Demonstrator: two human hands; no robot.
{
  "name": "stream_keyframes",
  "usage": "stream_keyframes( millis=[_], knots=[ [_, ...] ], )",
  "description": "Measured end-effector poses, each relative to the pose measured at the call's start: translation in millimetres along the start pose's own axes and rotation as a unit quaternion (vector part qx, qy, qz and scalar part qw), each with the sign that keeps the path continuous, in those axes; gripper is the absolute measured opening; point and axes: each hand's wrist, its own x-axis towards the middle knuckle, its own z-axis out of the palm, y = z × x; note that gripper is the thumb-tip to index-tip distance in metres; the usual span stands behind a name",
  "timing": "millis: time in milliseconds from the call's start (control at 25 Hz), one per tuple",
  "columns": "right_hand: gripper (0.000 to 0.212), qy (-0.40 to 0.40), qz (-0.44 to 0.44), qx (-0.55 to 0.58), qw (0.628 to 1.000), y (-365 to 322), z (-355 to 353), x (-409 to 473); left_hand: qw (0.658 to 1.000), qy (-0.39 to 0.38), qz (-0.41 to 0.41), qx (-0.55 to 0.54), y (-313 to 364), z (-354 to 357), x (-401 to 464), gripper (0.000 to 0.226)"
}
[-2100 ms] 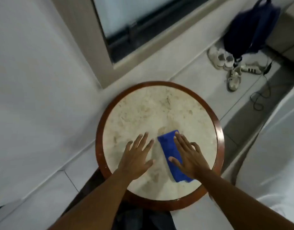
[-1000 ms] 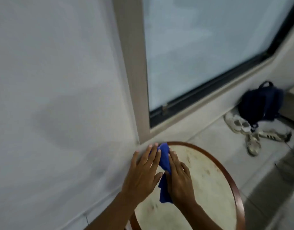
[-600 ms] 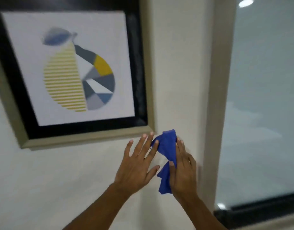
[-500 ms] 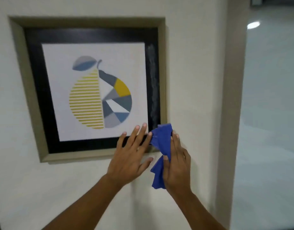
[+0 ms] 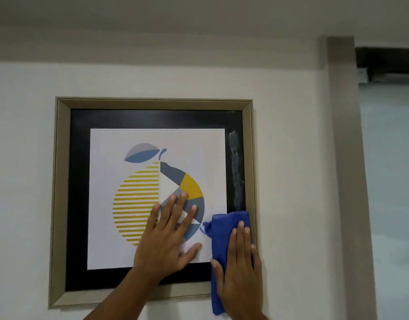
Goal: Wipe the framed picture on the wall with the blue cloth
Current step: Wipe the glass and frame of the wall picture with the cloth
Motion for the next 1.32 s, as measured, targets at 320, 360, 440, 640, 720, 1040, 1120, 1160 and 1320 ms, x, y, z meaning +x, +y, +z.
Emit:
stream_keyframes(
  millis=[320, 360, 440, 640, 720, 1040, 1120, 1160, 1320],
  knots=[
    [0.070, 0.081, -0.025, 0.018, 0.996, -30, -51, 155, 1.000, -0.006, 0.001, -0.019, 0, -4, -3, 0.086],
    [0.067, 0.087, -0.033, 0.002, 0.996, -34, -61, 186, 1.000, -0.004, 0.000, -0.017, -1, -3, -3, 0.086],
    [0.063, 0.091, -0.043, -0.028, 0.995, -39, -75, 226, 1.000, -0.005, 0.003, -0.012, -1, -3, -3, 0.085],
    [0.060, 0.106, -0.031, -0.013, 0.994, -34, -59, 183, 1.000, 0.001, 0.009, -0.006, -1, -6, -1, 0.085],
    [0.060, 0.098, -0.020, -0.002, 0.995, -26, -36, 118, 1.000, -0.003, 0.009, -0.004, -2, -8, 0, 0.083],
    [0.062, 0.031, -0.043, -0.004, 0.999, -14, -31, 58, 1.000, -0.012, 0.004, -0.024, -1, -9, -3, 0.082],
    [0.063, 0.056, -0.047, -0.003, 0.997, -23, -50, 116, 1.000, -0.012, 0.005, -0.022, -2, -9, -4, 0.082],
    [0.064, 0.067, -0.044, -0.008, 0.997, -31, -62, 151, 1.000, -0.009, 0.006, -0.019, -2, -8, -4, 0.082],
    [0.065, 0.084, -0.012, -0.033, 0.996, -54, -88, 240, 1.000, 0.014, 0.002, -0.025, -2, -3, -5, 0.082]
  ],
)
